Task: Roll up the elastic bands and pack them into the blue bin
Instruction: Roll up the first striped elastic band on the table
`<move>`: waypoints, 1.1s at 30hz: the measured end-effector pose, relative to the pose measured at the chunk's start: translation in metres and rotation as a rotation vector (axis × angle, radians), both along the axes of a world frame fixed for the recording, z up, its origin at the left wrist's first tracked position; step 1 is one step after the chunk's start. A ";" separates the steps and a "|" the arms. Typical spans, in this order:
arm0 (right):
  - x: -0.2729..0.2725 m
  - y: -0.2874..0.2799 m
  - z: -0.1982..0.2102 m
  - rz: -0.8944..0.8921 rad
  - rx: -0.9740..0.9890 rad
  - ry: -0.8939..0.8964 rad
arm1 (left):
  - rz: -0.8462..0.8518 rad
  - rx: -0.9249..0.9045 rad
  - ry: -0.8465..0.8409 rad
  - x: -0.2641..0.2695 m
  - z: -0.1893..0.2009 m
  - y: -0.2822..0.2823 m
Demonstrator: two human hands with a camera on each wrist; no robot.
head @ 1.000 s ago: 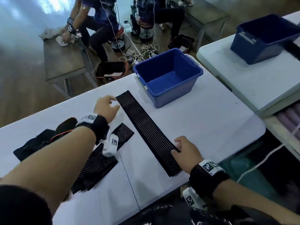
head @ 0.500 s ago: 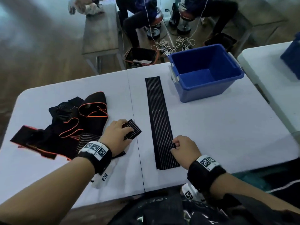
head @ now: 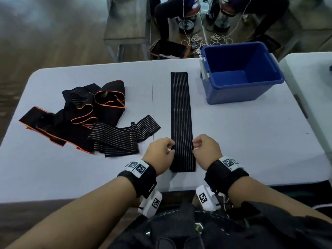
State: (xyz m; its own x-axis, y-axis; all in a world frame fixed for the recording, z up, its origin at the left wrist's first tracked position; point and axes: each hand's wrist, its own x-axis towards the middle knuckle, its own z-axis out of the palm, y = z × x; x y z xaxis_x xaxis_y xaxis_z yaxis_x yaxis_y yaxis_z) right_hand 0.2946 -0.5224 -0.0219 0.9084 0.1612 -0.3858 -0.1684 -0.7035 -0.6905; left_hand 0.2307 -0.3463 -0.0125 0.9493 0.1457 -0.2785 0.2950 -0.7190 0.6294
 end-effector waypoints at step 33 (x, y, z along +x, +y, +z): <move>-0.035 -0.026 0.002 0.609 -0.122 -0.235 | -0.216 0.089 -0.170 -0.047 -0.011 0.004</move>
State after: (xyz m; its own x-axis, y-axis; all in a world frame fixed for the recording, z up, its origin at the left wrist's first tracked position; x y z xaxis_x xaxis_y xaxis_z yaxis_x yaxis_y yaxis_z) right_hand 0.2598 -0.5482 -0.0204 0.7306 0.6406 -0.2364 0.4297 -0.7004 -0.5700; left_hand 0.1841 -0.3426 -0.0240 0.9930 -0.0482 -0.1076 0.0245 -0.8083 0.5883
